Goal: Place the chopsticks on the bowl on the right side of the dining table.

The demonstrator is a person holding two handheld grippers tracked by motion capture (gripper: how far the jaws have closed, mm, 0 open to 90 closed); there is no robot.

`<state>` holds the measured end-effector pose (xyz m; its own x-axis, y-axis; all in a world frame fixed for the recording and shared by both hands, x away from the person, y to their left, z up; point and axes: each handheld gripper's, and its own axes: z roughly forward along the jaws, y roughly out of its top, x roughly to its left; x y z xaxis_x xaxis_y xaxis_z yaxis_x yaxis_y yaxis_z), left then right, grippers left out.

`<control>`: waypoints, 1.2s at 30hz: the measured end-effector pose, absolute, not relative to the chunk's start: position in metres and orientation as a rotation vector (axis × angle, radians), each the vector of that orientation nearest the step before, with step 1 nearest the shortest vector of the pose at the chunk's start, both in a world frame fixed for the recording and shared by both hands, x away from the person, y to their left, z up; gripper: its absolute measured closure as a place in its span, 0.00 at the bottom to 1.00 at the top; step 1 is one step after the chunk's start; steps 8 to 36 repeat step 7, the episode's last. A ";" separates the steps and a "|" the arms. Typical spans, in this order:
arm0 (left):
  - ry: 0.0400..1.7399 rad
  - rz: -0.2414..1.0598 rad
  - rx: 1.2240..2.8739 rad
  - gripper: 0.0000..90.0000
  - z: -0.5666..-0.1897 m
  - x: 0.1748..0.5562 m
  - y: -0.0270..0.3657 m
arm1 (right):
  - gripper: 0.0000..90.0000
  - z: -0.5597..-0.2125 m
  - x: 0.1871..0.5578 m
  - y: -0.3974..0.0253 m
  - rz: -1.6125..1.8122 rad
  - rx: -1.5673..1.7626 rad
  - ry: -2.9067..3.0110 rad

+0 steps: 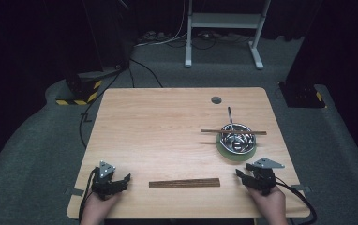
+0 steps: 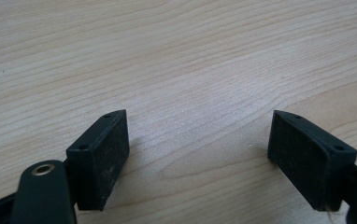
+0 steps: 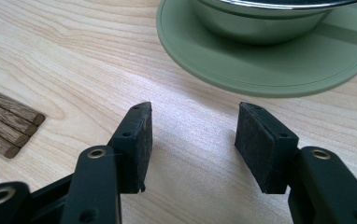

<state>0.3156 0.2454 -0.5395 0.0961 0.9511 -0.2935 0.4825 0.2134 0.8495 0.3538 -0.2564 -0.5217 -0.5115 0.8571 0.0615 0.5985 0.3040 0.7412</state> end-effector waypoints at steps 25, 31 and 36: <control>1.532 0.619 1.407 0.23 -0.540 0.316 0.245 | 0.51 -0.522 0.353 -0.256 1.035 1.311 2.229; 1.532 0.619 1.407 0.23 -0.540 0.316 0.245 | 0.51 -0.522 0.353 -0.256 1.035 1.311 2.229; 1.532 0.619 1.407 0.23 -0.540 0.316 0.245 | 0.51 -0.522 0.353 -0.256 1.035 1.311 2.229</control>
